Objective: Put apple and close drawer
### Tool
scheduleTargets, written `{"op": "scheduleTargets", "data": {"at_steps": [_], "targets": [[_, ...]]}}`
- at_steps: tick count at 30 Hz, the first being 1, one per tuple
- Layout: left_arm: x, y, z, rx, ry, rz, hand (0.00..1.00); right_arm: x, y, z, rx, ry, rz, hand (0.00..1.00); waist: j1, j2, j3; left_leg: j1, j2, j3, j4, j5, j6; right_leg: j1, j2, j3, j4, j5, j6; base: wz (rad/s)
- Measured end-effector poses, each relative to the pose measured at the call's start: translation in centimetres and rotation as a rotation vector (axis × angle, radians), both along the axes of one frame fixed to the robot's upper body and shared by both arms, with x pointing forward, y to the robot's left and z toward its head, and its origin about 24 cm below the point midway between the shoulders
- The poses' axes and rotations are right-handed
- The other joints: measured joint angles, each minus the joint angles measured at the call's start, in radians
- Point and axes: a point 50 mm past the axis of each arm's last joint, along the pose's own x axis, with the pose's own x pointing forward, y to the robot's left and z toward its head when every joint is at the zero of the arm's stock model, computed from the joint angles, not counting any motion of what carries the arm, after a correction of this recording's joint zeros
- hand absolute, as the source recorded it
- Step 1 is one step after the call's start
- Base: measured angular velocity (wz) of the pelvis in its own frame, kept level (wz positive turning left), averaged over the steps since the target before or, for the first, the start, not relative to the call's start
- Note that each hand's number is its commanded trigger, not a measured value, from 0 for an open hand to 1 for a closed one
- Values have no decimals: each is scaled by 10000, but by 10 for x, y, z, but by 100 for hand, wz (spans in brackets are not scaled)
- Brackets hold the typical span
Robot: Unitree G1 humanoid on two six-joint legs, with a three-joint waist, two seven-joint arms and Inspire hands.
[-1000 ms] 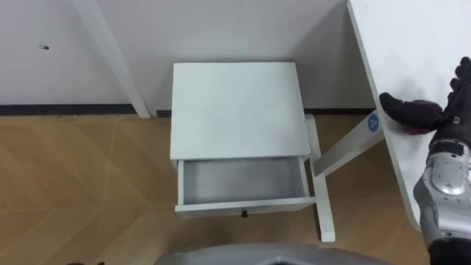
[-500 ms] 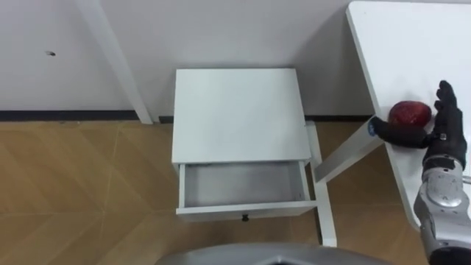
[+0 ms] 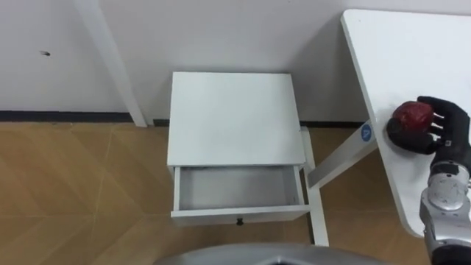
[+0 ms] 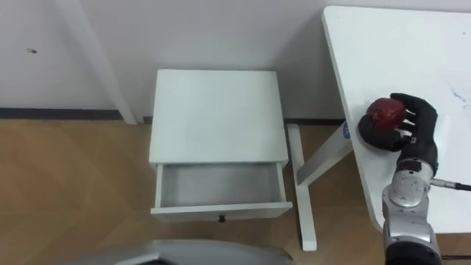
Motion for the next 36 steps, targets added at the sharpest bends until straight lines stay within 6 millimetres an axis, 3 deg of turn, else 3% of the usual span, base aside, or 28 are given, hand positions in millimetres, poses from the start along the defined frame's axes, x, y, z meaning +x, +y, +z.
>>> {"op": "scheduleTargets", "data": {"at_steps": [6, 15, 21, 27, 36], "targets": [[3, -1, 0, -4, 6, -268, 0, 5, 6, 4, -241, -75, 350, 100, 34, 2, 9, -82, 6, 6, -13, -17, -31, -19, 27, 8, -140, 11, -18, 0], [20, -3, -1, -57, -362, -624, 0, 24, 48, 11, -512, -349, 2584, 100, 83, 55, 45, -111, -9, 9, -12, -17, -31, -61, 21, 23, -135, 11, -18, 0], [29, -11, -3, -279, -519, -1061, 0, 32, 91, 8, -1116, 435, 5281, 100, 615, 211, 115, -360, -40, -29, 23, -14, -31, -305, 23, 4, -134, 33, -50, 0], [37, -14, -4, -349, -687, -1143, 0, 35, 128, 6, -1146, 926, 7724, 100, 1163, 367, 166, -515, -109, -344, 70, -6, -26, -357, -16, -171, -159, 31, -47, 15], [40, -14, -4, -356, -797, -1192, 0, 36, 147, 8, -1002, 1007, 8872, 100, 1171, 264, 144, -570, -131, -632, 53, 6, -9, -223, -63, -450, -158, 30, -46, 11]]}}
